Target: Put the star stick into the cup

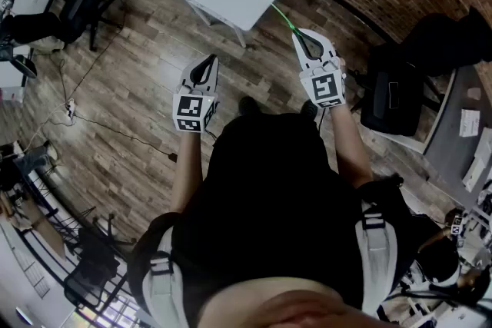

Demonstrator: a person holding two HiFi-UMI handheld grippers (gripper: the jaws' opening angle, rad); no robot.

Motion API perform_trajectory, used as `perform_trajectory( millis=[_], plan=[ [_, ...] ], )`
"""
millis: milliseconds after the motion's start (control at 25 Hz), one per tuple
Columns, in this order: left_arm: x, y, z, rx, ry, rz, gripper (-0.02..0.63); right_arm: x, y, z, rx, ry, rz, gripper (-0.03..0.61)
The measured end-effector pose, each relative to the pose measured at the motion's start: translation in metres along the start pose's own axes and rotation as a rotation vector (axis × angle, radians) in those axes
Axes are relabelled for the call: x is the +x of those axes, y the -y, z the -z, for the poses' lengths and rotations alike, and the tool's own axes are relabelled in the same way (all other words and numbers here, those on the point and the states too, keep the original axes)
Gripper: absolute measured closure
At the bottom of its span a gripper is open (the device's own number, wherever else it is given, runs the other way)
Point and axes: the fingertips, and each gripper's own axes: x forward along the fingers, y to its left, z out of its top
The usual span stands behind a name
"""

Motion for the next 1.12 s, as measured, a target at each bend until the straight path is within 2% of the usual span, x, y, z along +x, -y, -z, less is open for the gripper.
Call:
perform_trajectory(
  millis=[1120],
  plan=[
    [-0.023, -0.056, 0.024, -0.009, -0.016, 0.038, 0.586, 0.032, -0.051, -0.015, 0.007, -0.049, 0.028, 0.569]
  ],
)
